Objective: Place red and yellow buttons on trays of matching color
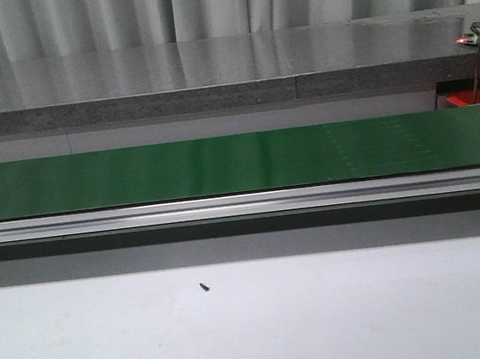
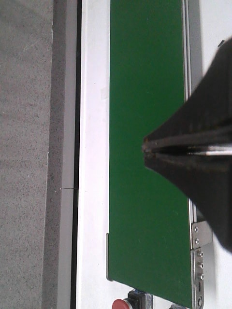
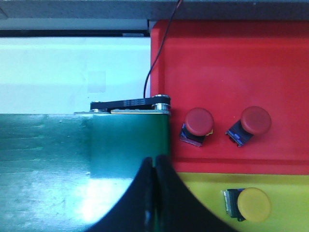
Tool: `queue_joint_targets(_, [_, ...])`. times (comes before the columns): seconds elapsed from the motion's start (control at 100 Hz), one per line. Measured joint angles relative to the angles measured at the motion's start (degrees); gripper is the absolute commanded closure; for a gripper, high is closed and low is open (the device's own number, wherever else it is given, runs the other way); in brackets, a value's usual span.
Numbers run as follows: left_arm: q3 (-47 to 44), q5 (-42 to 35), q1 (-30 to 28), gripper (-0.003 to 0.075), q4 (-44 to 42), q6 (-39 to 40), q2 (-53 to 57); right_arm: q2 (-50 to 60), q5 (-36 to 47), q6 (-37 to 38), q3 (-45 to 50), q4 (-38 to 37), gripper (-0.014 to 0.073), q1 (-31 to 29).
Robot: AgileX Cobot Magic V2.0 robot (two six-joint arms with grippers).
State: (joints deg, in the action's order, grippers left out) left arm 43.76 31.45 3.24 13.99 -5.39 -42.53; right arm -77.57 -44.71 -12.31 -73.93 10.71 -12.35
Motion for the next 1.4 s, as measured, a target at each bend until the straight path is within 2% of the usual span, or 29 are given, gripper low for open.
queue_joint_targets(0.46, [0.00,0.20,0.00,0.0740,0.00,0.00,0.00,20.60,2.86,-0.49,17.05,0.33,0.0660,8.81])
queue_joint_targets(0.82, [0.00,0.20,0.00,0.0740,0.00,0.00,0.00,37.98,9.39,-0.61,33.10,0.53,0.0660,9.14])
queue_joint_targets(1.01, [0.00,0.20,-0.12,0.0740,0.00,0.00,0.00,42.99,9.87,-0.61,36.14,0.53,0.0660,9.14])
queue_joint_targets(1.17, [2.38,1.67,-3.71,0.0740,-0.63,0.00,0.00,43.52,10.01,-0.61,36.27,0.57,0.0660,9.14])
queue_joint_targets(1.4, [7.68,4.02,-11.97,0.0740,-5.52,0.10,-0.27,43.52,10.01,-0.70,36.27,0.57,0.0660,9.14])
